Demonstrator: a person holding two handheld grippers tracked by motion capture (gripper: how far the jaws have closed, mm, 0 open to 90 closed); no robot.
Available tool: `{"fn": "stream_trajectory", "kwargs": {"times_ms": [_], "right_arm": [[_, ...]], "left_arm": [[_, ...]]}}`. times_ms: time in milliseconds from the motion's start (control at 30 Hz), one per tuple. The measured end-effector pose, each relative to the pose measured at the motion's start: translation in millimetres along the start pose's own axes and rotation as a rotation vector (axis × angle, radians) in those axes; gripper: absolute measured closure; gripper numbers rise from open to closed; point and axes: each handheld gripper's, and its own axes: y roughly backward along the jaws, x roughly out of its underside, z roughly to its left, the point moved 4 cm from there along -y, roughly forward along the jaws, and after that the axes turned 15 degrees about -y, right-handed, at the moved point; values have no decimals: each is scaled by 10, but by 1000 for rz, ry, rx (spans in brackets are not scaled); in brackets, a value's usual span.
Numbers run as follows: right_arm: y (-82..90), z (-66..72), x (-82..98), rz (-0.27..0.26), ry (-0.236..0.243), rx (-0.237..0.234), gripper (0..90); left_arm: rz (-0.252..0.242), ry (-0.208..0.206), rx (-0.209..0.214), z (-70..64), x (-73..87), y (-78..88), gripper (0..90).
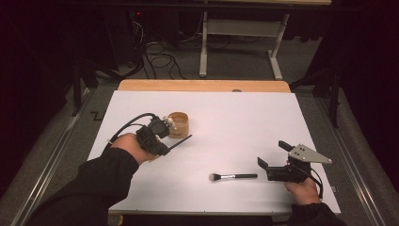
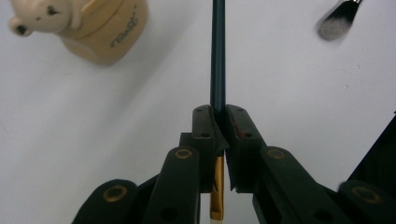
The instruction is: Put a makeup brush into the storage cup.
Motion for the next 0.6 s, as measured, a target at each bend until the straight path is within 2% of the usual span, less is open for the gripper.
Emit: {"fn": "stream_trajectory", "kwargs": {"times_ms": [33,600], "right_arm": [[1,0,0,0,0,0,7],[0,6,2,2,2,-3,7]], "left_arm": [[4,-14,3,-14,-23,-9,832],[34,-103,49,-198,-275,-157,832]]}}
